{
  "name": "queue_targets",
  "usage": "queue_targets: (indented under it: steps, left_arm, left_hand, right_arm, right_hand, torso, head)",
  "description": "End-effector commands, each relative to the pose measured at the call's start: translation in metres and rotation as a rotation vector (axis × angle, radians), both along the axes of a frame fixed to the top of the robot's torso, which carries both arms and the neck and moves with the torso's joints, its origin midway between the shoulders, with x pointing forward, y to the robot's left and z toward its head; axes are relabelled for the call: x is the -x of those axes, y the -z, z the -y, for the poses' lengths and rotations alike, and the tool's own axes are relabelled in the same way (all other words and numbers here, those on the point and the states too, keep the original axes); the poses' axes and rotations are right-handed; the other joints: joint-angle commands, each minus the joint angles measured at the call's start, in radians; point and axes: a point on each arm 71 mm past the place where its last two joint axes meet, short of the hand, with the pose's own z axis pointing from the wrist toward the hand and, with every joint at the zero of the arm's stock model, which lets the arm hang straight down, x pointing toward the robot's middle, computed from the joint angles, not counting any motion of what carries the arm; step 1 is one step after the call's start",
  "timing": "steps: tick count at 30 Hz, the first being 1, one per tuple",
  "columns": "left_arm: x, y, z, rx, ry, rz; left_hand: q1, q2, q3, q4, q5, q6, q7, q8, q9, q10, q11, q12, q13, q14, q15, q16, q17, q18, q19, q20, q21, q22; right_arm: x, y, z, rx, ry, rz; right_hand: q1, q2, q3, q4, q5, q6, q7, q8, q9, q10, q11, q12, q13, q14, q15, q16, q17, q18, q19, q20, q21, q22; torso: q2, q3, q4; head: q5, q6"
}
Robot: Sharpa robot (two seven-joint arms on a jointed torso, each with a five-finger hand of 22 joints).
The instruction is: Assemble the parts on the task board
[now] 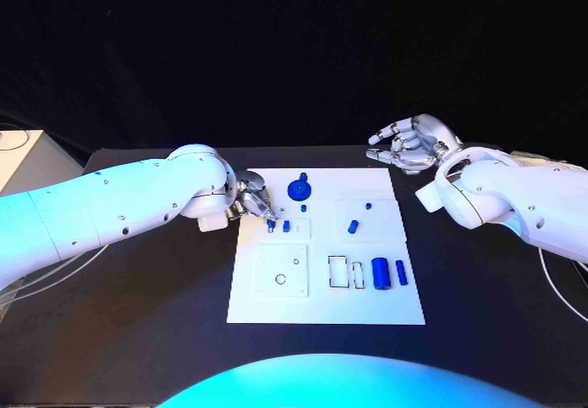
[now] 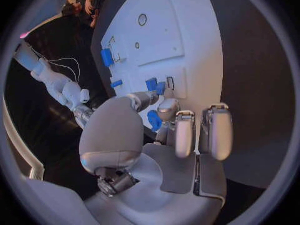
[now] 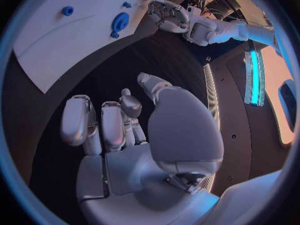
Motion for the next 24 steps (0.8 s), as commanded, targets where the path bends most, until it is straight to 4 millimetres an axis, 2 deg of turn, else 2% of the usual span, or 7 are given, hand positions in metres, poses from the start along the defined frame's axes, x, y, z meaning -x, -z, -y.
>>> queue_targets:
  steps: [1,24]
  left_arm:
    - [0.0010,0.0002,0.0015,0.004,0.004,0.001]
    - [0.0027,0.0079,-0.0002,-0.041,0.009,0.009]
  left_hand:
    - [0.007,-0.002,0.183,-0.180,0.005,0.003,-0.001,0.003,0.001,0.007,-0.002,0.006,0.001,0.104,-0.004,0.004,0.263,-0.009,0.021,-0.001,0.006,0.119]
    - [0.005,-0.003,0.187,-0.179,0.006,0.005,-0.002,0.003,0.001,0.008,-0.003,0.005,-0.001,0.104,-0.005,0.004,0.263,-0.009,0.022,-0.001,0.007,0.121]
  right_arm:
    - [0.0006,-0.0003,-0.0011,-0.001,-0.015,0.005]
    - [0.0005,-0.0001,0.0001,-0.001,-0.014,0.003]
  right_hand:
    - [-0.005,0.008,-0.001,0.006,0.005,-0.007,0.000,0.004,0.001,-0.004,0.001,-0.006,-0.002,-0.008,0.000,-0.004,-0.002,0.011,-0.006,-0.003,-0.004,-0.001]
    - [-0.005,0.008,-0.001,0.006,0.005,-0.007,0.000,0.004,0.001,-0.004,0.001,-0.006,-0.002,-0.008,0.000,-0.004,-0.002,0.011,-0.006,-0.003,-0.004,-0.001]
  torso:
    - [0.000,0.0003,-0.0003]
    - [0.000,0.0000,0.0000]
  head:
    - [0.002,-0.001]
    - [0.002,-0.009]
